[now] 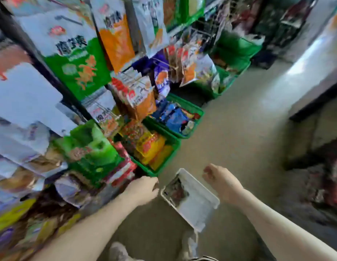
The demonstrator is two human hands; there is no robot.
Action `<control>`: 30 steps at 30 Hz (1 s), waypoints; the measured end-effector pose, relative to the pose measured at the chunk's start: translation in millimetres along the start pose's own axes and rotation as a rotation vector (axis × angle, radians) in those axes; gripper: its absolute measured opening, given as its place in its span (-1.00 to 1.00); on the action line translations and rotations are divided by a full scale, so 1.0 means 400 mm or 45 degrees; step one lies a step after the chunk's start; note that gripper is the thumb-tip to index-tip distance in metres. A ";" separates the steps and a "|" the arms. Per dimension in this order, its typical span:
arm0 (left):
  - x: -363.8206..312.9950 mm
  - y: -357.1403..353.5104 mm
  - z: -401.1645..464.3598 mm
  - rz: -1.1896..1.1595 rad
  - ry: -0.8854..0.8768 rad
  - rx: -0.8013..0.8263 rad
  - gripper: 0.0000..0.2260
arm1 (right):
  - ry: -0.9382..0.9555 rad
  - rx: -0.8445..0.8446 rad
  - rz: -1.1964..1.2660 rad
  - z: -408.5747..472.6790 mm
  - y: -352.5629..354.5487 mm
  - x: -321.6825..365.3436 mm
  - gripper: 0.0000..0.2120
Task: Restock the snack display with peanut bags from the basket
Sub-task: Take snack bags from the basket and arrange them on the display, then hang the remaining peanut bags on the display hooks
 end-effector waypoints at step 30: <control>0.298 -0.822 1.055 -0.455 -0.223 -0.126 -0.81 | -0.234 0.397 0.592 0.945 -1.391 -0.336 -0.58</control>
Point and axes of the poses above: each hand's wrist, its own z-axis towards the middle knuckle, its own y-axis out of the back of the hand, x = y × z, the point moved 10 cm from there along z, towards the middle knuckle, and after that the axes turned 12 degrees about -z, right-handed, at the moved point
